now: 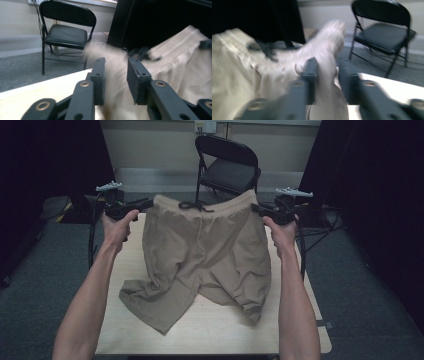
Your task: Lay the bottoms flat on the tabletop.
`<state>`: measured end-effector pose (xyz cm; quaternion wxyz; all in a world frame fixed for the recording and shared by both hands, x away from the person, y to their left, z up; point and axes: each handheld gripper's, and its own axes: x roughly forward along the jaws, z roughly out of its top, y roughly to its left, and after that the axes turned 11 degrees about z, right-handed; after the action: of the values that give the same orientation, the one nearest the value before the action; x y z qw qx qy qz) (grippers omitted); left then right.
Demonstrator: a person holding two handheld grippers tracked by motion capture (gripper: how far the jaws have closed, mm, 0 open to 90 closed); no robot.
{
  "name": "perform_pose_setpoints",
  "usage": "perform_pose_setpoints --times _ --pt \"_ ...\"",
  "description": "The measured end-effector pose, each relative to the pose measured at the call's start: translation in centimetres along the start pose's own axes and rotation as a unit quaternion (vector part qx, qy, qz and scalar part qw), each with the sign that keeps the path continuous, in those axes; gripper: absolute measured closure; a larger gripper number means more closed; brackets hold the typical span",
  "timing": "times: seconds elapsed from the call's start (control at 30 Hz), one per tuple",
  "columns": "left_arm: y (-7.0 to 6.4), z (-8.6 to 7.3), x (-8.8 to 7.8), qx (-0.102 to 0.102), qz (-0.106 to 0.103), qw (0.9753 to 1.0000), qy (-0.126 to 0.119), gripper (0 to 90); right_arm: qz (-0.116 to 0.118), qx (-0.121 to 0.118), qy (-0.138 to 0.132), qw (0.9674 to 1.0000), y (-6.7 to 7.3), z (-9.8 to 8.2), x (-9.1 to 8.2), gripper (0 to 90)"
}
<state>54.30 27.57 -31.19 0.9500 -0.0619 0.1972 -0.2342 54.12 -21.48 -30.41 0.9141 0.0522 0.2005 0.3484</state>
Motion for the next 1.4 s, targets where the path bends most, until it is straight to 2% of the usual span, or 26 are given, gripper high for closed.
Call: perform_pose_setpoints --times 0.07,0.23,0.37,0.47,0.5,0.57,0.67,0.73,0.8,0.87,0.97,1.0,1.1,1.17,1.2,1.23,1.3,1.33,1.4 --pt "-0.1 -0.3 0.0 0.002 -0.005 1.0000 0.002 62.0 -0.002 0.007 -0.005 1.0000 -0.2 -0.3 0.0 57.4" --pt "-0.6 -1.4 -0.1 0.017 -0.018 0.9996 0.012 62.0 0.001 0.007 -0.001 1.0000 -0.1 -1.2 -0.1 54.3" --pt "-1.0 -2.4 -0.4 0.027 -0.030 0.9990 0.018 62.1 0.009 -0.001 0.004 1.0000 0.6 -2.1 -0.3 52.6" --pt "-1.2 -3.2 -0.8 0.033 -0.042 0.9983 0.023 61.8 0.016 -0.009 0.012 0.9998 1.3 -3.1 -0.3 49.6" --pt "-1.3 -3.7 -1.0 0.027 -0.049 0.9982 0.023 62.5 0.017 -0.009 0.017 0.9997 1.5 -3.3 -0.3 48.2" --pt "-1.5 -4.4 -1.2 0.036 -0.051 0.9976 0.030 63.7 0.025 -0.017 0.023 0.9993 2.2 -4.3 -0.2 46.9" --pt "-1.9 -5.6 -2.1 0.047 -0.062 0.9965 0.032 63.4 0.039 -0.018 0.021 0.9988 2.9 -5.3 -0.3 44.9" --pt "-2.1 -6.3 -2.7 0.051 -0.063 0.9962 0.033 63.7 0.050 -0.019 0.026 0.9982 3.6 -6.1 -0.4 43.6" --pt "-2.3 -7.0 -3.4 0.055 -0.062 0.9959 0.037 64.2 0.044 -0.022 0.033 0.9982 4.3 -6.8 -0.3 40.8" --pt "-2.4 -7.8 -4.2 0.049 -0.066 0.9960 0.037 66.3 0.051 -0.024 0.046 0.9974 5.1 -7.6 -0.2 40.4" --pt "-2.5 -9.3 -5.8 0.049 -0.067 0.9959 0.037 68.1 0.067 -0.036 0.061 0.9953 6.6 -8.7 0.0 41.6" --pt "-2.5 -9.7 -6.1 0.052 -0.067 0.9956 0.041 68.7 0.081 -0.036 0.063 0.9941 7.2 -9.1 0.1 42.8" --pt "-2.6 -11.3 -7.0 0.066 -0.061 0.9941 0.060 69.2 0.105 -0.046 0.074 0.9907 8.7 -10.1 0.4 46.0" --pt "-2.6 -12.5 -7.6 0.063 -0.062 0.9941 0.063 69.0 0.123 -0.048 0.081 0.9880 9.8 -10.9 0.6 48.9" --pt "-2.6 -12.9 -7.8 0.066 -0.063 0.9932 0.072 68.8 0.134 -0.048 0.080 0.9866 10.5 -11.4 0.7 50.2" --pt "-2.6 -13.3 -8.1 0.069 -0.057 0.9932 0.074 68.2 0.140 -0.050 0.083 0.9854 10.9 -11.8 0.8 51.6" --pt "-2.3 -14.3 -8.7 0.055 -0.065 0.9933 0.078 68.0 0.151 -0.054 0.088 0.9831 11.9 -12.7 1.1 55.0" --pt "-2.2 -14.9 -8.9 0.054 -0.067 0.9932 0.079 68.0 0.154 -0.059 0.092 0.9820 12.8 -13.4 1.3 57.7" --pt "-2.1 -15.9 -9.3 0.062 -0.056 0.9919 0.095 68.0 0.164 -0.067 0.102 0.9788 14.0 -14.3 1.7 62.4"
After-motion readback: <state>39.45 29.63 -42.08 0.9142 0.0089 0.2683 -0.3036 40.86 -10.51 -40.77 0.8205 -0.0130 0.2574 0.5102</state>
